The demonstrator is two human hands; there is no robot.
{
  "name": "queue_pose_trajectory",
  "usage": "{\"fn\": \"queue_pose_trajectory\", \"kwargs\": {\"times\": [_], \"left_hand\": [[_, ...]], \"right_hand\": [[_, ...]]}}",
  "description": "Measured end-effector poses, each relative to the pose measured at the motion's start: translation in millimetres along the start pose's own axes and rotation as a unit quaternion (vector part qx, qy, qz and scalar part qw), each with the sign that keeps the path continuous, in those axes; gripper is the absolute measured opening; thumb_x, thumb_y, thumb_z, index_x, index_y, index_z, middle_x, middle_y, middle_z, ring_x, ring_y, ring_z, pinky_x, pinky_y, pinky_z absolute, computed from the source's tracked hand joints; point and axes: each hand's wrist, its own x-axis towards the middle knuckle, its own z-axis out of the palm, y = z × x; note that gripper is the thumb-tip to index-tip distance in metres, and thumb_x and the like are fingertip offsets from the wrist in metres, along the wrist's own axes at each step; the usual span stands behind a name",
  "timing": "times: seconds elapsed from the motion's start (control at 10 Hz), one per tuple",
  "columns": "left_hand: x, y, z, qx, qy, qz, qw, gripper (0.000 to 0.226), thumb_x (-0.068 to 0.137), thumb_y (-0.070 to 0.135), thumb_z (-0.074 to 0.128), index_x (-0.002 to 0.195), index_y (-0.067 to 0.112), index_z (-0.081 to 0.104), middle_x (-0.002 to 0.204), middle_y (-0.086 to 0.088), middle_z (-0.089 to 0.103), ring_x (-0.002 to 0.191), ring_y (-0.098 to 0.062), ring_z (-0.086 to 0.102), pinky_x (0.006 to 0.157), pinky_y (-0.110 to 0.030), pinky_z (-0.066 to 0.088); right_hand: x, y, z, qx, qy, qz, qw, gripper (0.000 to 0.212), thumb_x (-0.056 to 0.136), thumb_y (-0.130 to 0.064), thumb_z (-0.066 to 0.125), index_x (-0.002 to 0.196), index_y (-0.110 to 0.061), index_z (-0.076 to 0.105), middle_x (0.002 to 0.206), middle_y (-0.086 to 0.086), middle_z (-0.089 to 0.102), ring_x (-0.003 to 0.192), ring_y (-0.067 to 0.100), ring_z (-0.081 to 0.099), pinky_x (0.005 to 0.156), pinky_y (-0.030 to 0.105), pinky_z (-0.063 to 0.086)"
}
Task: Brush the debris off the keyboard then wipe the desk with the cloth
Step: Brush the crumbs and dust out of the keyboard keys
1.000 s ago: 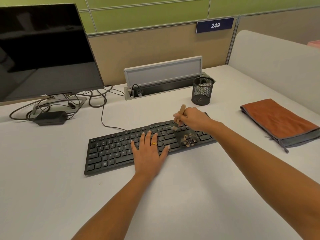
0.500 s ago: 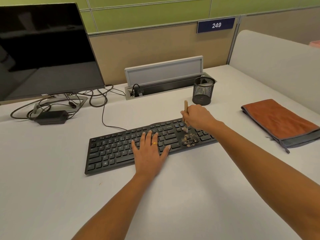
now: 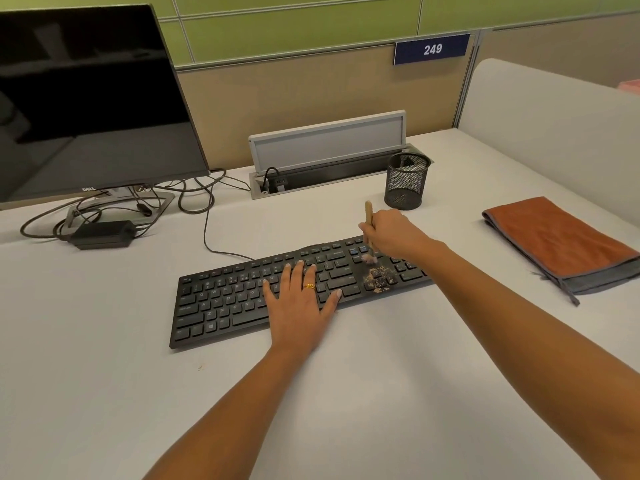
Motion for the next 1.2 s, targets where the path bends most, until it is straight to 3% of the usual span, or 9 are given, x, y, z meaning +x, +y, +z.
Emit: {"fn": "queue_pose_trajectory", "kwargs": {"times": [0.1, 0.3, 0.5, 0.6, 0.7, 0.9, 1.0, 1.1, 1.2], "left_hand": [[1, 0, 0, 0.008, -0.001, 0.001, 1.0, 0.07, 0.094, 0.064, 0.019, 0.152, 0.024, 0.015, 0.16, 0.002, 0.01, 0.148, -0.016, 0.001, 0.116, -0.051, 0.0], [0, -1, 0, 0.008, 0.0, 0.0, 1.0, 0.07, 0.094, 0.064, 0.019, 0.152, 0.023, 0.015, 0.16, 0.002, 0.011, 0.147, -0.016, 0.001, 0.116, -0.051, 0.0], [1, -1, 0, 0.007, 0.0, 0.0, 1.0, 0.071, 0.094, 0.064, 0.019, 0.152, 0.023, 0.016, 0.16, 0.002, 0.011, 0.148, -0.016, 0.001, 0.116, -0.051, 0.0], [0, -1, 1, 0.01, 0.0, 0.0, 1.0, 0.071, 0.094, 0.064, 0.019, 0.152, 0.023, 0.016, 0.16, 0.002, 0.01, 0.148, -0.016, 0.001, 0.116, -0.051, 0.0], [1, -1, 0, 0.009, 0.001, 0.001, 1.0, 0.071, 0.094, 0.064, 0.019, 0.152, 0.023, 0.015, 0.16, 0.002, 0.011, 0.148, -0.016, 0.001, 0.116, -0.051, 0.0], [1, 0, 1, 0.012, 0.002, 0.0, 1.0, 0.071, 0.094, 0.064, 0.019, 0.152, 0.023, 0.016, 0.16, 0.002, 0.011, 0.148, -0.016, 0.001, 0.116, -0.051, 0.001], [1, 0, 1, 0.007, 0.004, 0.001, 1.0, 0.07, 0.094, 0.064, 0.019, 0.152, 0.023, 0.017, 0.16, 0.002, 0.011, 0.147, -0.016, 0.002, 0.116, -0.051, 0.0], [0, -1, 1, 0.008, 0.002, 0.001, 1.0, 0.071, 0.094, 0.064, 0.019, 0.152, 0.023, 0.016, 0.16, 0.002, 0.011, 0.147, -0.016, 0.001, 0.116, -0.051, 0.0], [1, -1, 0, 0.01, 0.001, 0.002, 1.0, 0.071, 0.094, 0.064, 0.018, 0.152, 0.023, 0.016, 0.16, 0.002, 0.01, 0.148, -0.016, 0.001, 0.116, -0.051, 0.001]], "right_hand": [[2, -6, 3, -0.052, 0.019, -0.004, 0.998, 0.041, 0.101, -0.026, 0.037, 0.104, 0.006, 0.062, 0.1, 0.021, 0.064, 0.088, 0.031, 0.061, 0.069, 0.03, 0.041], [9, -11, -2, -0.017, 0.052, -0.007, 0.998, 0.043, 0.1, -0.026, 0.036, 0.103, 0.006, 0.064, 0.1, 0.022, 0.066, 0.09, 0.032, 0.063, 0.077, 0.033, 0.049], [5, -8, 4, -0.048, -0.011, -0.003, 0.999, 0.04, 0.099, -0.026, 0.038, 0.1, 0.005, 0.064, 0.094, 0.02, 0.065, 0.082, 0.031, 0.06, 0.069, 0.033, 0.043], [6, -7, 1, -0.064, -0.001, 0.003, 0.998, 0.038, 0.099, -0.025, 0.037, 0.099, 0.004, 0.062, 0.097, 0.02, 0.064, 0.077, 0.028, 0.054, 0.067, 0.033, 0.04], [7, -6, -1, -0.019, 0.034, -0.019, 0.999, 0.044, 0.1, -0.03, 0.037, 0.098, 0.004, 0.065, 0.096, 0.019, 0.067, 0.081, 0.029, 0.062, 0.075, 0.035, 0.049], [2, -1, -3, -0.047, 0.031, -0.012, 0.998, 0.043, 0.1, -0.03, 0.036, 0.1, 0.004, 0.064, 0.094, 0.019, 0.066, 0.078, 0.026, 0.06, 0.068, 0.032, 0.042], [3, 0, -1, -0.051, 0.02, 0.004, 0.999, 0.041, 0.1, -0.027, 0.036, 0.103, 0.004, 0.063, 0.1, 0.019, 0.066, 0.087, 0.032, 0.062, 0.072, 0.034, 0.045], [4, 0, -2, -0.014, 0.018, 0.014, 1.0, 0.04, 0.099, -0.026, 0.038, 0.099, 0.005, 0.064, 0.096, 0.017, 0.067, 0.085, 0.031, 0.064, 0.079, 0.038, 0.052], [2, 1, -5, 0.076, 0.005, 0.014, 0.997, 0.04, 0.1, -0.025, 0.04, 0.096, 0.005, 0.066, 0.073, 0.003, 0.063, 0.065, 0.017, 0.06, 0.066, 0.027, 0.05]]}}
